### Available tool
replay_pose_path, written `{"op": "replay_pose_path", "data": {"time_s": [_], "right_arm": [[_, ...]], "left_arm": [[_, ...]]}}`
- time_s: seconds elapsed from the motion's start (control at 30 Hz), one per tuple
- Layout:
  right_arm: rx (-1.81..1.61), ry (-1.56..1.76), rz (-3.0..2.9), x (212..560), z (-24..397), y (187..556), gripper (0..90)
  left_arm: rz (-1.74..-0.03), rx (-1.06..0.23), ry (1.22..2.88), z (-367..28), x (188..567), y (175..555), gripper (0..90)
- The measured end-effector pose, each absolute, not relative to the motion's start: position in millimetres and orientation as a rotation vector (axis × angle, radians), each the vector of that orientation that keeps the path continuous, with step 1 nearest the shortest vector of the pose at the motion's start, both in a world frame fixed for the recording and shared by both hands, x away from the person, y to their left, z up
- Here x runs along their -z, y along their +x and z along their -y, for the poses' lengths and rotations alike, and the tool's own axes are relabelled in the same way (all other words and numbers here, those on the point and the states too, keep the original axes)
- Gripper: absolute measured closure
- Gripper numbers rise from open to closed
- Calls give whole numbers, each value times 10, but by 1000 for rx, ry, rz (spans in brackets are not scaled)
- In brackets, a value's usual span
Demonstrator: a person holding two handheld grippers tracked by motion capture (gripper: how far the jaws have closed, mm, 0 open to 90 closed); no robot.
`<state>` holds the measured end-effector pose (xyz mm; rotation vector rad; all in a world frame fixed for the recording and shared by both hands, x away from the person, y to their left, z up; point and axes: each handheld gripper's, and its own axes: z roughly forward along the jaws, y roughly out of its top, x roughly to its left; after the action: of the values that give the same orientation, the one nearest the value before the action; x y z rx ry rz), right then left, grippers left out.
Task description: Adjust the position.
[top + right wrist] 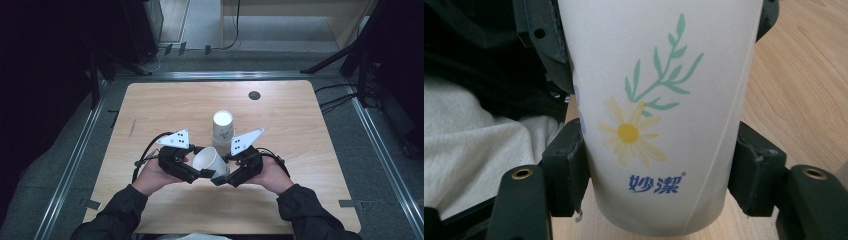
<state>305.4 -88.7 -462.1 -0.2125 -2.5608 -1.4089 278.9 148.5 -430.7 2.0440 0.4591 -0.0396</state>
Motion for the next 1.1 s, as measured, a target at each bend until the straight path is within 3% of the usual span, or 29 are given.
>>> {"op": "replay_pose_path", "data": {"time_s": [0.13, 0.4, 1.1], "right_arm": [[1396, -214, 2565, 4626, 881, 3053, 340], [1358, -254, 2647, 4652, 859, 3036, 225], [1308, -438, 2885, 4717, 1077, 3050, 213]], "left_arm": [[-458, 35, 2055, -1475, 4310, 2786, 239], [-471, 28, 2049, -1516, 4300, 2803, 240], [-535, -38, 2071, -1705, 4290, 2904, 240]]}}
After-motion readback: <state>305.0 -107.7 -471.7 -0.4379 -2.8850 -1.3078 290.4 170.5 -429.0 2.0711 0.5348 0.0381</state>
